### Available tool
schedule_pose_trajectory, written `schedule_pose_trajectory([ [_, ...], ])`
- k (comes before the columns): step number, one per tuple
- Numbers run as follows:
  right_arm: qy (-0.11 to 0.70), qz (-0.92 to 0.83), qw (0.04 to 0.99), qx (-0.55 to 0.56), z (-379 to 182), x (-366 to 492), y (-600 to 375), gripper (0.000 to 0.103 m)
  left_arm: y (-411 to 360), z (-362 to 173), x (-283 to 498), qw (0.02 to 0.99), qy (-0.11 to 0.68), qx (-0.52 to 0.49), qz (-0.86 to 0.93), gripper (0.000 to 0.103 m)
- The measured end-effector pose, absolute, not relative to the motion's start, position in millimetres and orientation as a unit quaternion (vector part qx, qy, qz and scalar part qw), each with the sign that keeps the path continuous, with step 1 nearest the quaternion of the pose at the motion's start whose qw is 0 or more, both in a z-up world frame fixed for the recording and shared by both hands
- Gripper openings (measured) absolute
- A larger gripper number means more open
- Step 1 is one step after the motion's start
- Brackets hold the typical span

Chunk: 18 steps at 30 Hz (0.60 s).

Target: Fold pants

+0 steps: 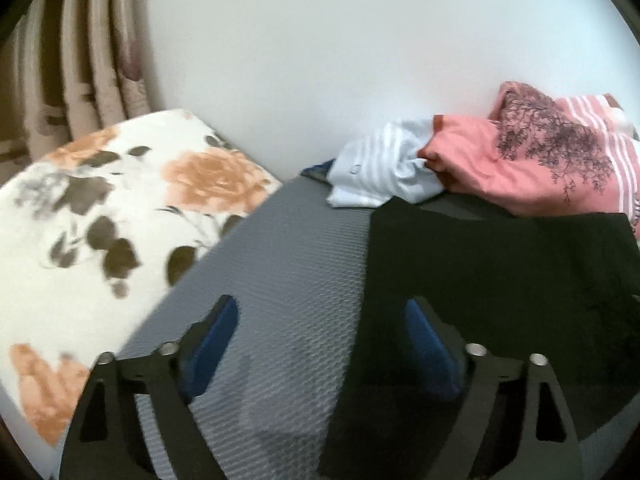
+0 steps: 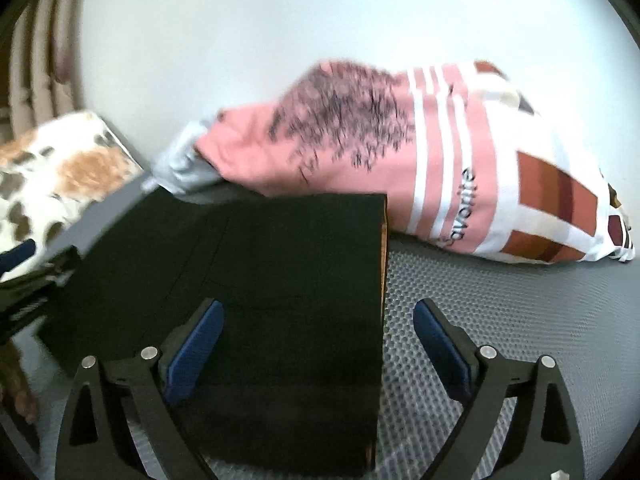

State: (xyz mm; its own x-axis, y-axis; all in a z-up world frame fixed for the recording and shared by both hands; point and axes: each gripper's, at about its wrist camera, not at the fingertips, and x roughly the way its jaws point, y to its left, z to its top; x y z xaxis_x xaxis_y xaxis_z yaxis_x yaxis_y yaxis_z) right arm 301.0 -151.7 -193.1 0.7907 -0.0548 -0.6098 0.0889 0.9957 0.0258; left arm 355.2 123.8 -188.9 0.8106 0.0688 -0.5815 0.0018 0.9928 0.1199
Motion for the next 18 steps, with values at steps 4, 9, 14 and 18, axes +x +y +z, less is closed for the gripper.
schedule_pose_trajectory([
  [4,0.298,0.001,0.953,0.059,-165,263,-151,0.094,126,-158,327,0.958,0.277,0.064,0.035,0.096],
  [9,0.276,0.026,0.958,0.067,-127,224,-148,0.095,125,-95,267,0.975,0.213,0.044,0.039,0.103],
  [14,0.249,0.035,0.965,0.075,-91,180,-150,0.096,124,-41,213,0.983,0.183,0.008,0.007,0.103],
  [18,0.222,0.043,0.971,0.073,-62,148,-150,0.098,122,-6,182,0.984,0.178,-0.011,-0.015,0.103],
])
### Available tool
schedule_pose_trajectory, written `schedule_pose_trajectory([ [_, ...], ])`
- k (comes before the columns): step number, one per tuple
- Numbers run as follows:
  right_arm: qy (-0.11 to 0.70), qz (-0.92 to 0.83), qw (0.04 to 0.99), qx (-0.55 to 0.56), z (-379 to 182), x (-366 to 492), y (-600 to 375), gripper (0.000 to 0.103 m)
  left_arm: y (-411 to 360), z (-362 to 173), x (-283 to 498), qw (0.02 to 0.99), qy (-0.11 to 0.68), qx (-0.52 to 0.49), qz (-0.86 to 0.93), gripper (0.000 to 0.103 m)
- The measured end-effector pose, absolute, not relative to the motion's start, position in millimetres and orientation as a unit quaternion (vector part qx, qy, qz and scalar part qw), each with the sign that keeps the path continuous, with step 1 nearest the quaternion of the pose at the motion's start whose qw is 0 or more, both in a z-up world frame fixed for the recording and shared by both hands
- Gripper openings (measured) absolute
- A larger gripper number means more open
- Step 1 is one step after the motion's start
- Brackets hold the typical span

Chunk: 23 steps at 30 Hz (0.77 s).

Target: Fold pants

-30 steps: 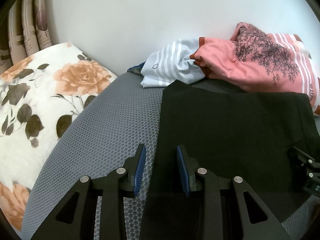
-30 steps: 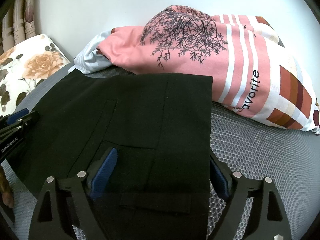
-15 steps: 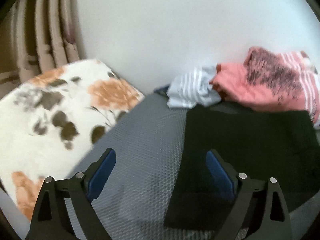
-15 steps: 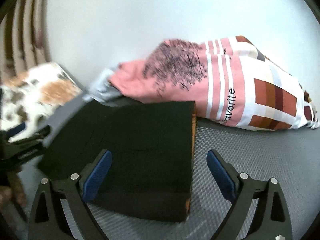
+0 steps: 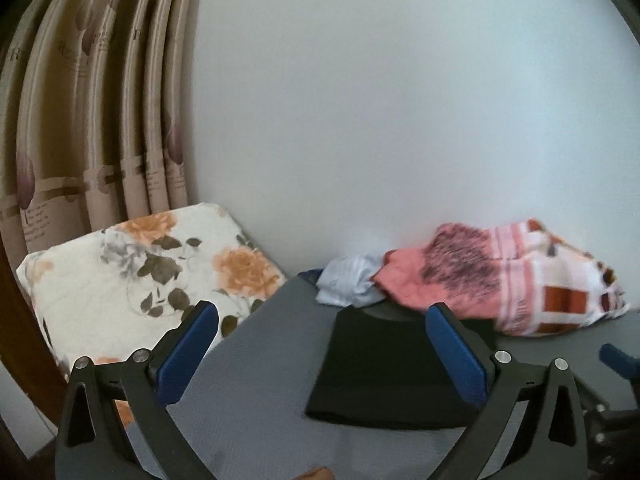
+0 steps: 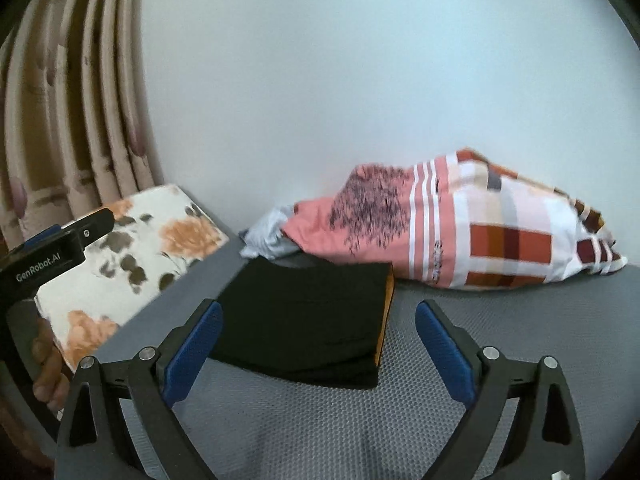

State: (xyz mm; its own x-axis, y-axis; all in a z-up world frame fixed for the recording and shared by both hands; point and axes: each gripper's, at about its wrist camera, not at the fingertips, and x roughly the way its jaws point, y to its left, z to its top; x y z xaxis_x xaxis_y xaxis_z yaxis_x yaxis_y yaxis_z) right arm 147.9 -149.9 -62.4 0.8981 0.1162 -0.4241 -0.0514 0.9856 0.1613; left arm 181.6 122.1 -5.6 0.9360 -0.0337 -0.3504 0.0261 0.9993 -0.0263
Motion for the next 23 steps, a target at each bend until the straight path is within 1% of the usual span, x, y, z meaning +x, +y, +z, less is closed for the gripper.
schedule_pose_trajectory([
  [3,0.205,0.051,0.975,0.072,-46,131,-150,0.098,122,9,167,0.980,0.185,-0.040,-0.064,0.103],
  [5,0.194,0.054,0.977,0.066,-36,120,-150,0.099,123,17,155,0.980,0.174,-0.053,-0.076,0.103],
  [13,0.178,0.055,0.981,0.058,-19,93,-149,0.100,104,32,125,0.984,0.169,-0.014,-0.060,0.103],
  [19,0.179,0.052,0.981,0.048,-13,81,-144,0.100,87,27,113,0.986,0.162,0.028,-0.018,0.103],
  [23,0.181,0.049,0.981,0.038,-9,76,-141,0.100,85,25,109,0.984,0.176,0.019,-0.028,0.103],
])
